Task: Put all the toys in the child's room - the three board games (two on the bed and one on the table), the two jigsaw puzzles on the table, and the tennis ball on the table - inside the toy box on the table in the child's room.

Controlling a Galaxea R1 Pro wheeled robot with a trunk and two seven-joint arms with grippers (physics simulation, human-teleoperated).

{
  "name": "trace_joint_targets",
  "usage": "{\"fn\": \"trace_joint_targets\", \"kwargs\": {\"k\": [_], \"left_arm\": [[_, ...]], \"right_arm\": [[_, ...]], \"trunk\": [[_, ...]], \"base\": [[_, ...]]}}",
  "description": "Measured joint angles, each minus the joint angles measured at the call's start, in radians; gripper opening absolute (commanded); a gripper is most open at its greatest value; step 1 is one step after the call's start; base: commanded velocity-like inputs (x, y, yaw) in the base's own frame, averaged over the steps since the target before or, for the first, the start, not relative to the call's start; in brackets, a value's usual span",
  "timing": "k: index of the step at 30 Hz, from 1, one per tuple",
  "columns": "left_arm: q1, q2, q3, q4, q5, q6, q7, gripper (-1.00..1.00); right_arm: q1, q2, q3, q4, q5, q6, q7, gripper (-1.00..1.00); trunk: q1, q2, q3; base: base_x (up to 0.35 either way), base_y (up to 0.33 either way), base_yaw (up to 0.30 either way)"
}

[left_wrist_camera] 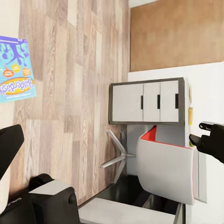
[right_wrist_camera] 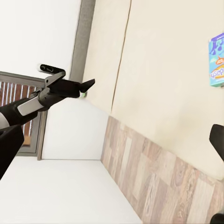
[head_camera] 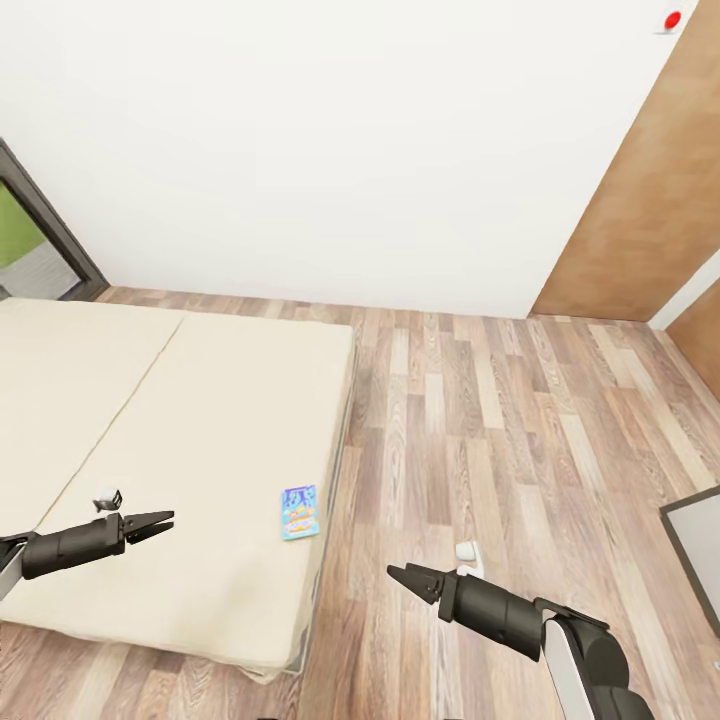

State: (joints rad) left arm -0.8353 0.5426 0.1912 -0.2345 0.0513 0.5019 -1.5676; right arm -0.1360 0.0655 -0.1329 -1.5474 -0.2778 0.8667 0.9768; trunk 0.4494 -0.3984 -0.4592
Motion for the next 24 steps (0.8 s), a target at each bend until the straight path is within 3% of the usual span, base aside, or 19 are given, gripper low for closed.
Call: {"fn": "trace_joint_targets", "kwargs": {"k": [24], "left_arm": [[0.000, 0.000, 0.000, 0.000, 0.000, 0.000, 0.000, 1.00]], "right_arm": [[0.000, 0.001, 0.001, 0.000, -0.001, -0.001, 0.000, 1.00]], "trunk": [[0.000, 0.000, 0.040]], "base": [[0.000, 0.000, 0.114]]}}
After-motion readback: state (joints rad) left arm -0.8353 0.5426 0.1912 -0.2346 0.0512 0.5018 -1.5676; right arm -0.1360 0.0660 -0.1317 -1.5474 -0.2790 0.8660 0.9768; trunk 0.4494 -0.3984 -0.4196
